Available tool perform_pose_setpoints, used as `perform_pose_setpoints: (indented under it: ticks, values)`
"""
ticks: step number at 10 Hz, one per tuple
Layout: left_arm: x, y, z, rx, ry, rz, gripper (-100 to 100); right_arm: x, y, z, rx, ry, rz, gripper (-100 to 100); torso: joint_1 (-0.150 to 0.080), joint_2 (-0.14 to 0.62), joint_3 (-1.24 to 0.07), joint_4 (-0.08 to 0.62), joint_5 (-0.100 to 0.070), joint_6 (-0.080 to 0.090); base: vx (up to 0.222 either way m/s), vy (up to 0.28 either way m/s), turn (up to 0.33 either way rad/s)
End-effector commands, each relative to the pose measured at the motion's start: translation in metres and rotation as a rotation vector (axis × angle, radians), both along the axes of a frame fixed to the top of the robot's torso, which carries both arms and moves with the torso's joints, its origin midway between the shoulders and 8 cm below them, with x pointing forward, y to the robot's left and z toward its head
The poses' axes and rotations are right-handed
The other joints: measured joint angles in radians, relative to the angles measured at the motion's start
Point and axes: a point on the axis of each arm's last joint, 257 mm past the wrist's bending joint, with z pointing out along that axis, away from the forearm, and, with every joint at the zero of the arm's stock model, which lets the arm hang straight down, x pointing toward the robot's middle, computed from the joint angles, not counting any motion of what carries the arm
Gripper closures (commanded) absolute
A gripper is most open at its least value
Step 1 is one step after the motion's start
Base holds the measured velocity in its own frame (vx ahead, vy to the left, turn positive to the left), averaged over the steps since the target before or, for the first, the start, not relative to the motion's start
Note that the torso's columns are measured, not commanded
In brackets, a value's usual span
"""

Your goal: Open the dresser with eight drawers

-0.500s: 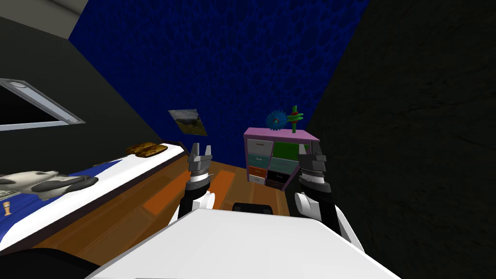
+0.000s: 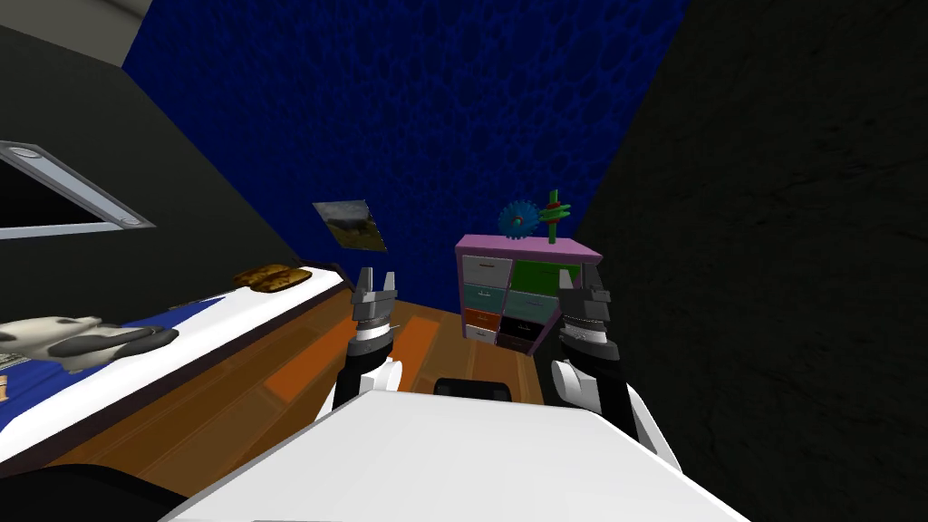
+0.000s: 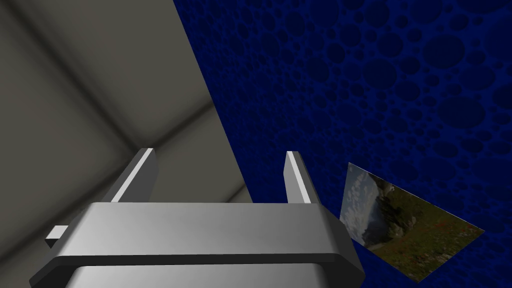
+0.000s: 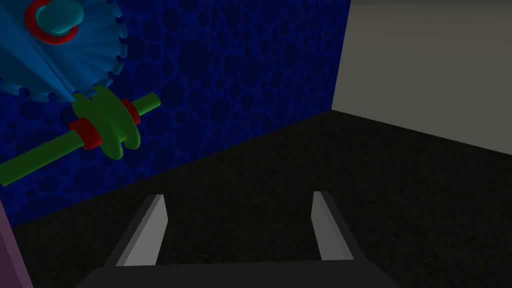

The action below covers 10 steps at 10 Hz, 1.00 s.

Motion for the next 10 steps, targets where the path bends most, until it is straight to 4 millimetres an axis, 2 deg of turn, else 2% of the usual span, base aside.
perform_pose_setpoints:
  ticks: [1, 4, 5, 7, 10]
  values:
    - [0.0, 0.0, 0.0, 0.0, 0.0, 0.0, 0, 0.0, 0.0, 0.0, 0.0, 0.0, 0.0, 0, 0.0, 0.074, -0.147, 0.074, 0.0, 0.0, 0.0, 0.0, 0.0]
    - [0.0, 0.0, 0.0, 0.0, 0.0, 0.0, 0, 0.0, 0.0, 0.0, 0.0, 0.0, 0.0, 0, 0.0, 0.296, -0.59, 0.295, 0.0, 0.0, 0.0, 0.0, 0.0]
    - [0.0, 0.0, 0.0, 0.0, 0.0, 0.0, 0, 0.002, 0.004, -0.001, -0.058, 0.013, 0.007, -100, 0.0, 0.369, -0.738, 0.369, 0.0, 0.0, 0.014, 0.008, -0.011]
    - [0.0, 0.0, 0.0, 0.0, 0.001, 0.0, 0, 0.004, 0.008, -0.004, -0.145, 0.032, 0.003, -100, 0.001, 0.412, -0.827, 0.412, 0.0, 0.0, 0.022, 0.033, -0.02]
    - [0.0, 0.0, 0.0, 0.0, 0.001, 0.0, 0, 0.009, 0.012, -0.01, -0.305, 0.062, -0.03, -100, 0.001, 0.415, -0.832, 0.415, 0.0, 0.0, 0.044, 0.061, -0.031]
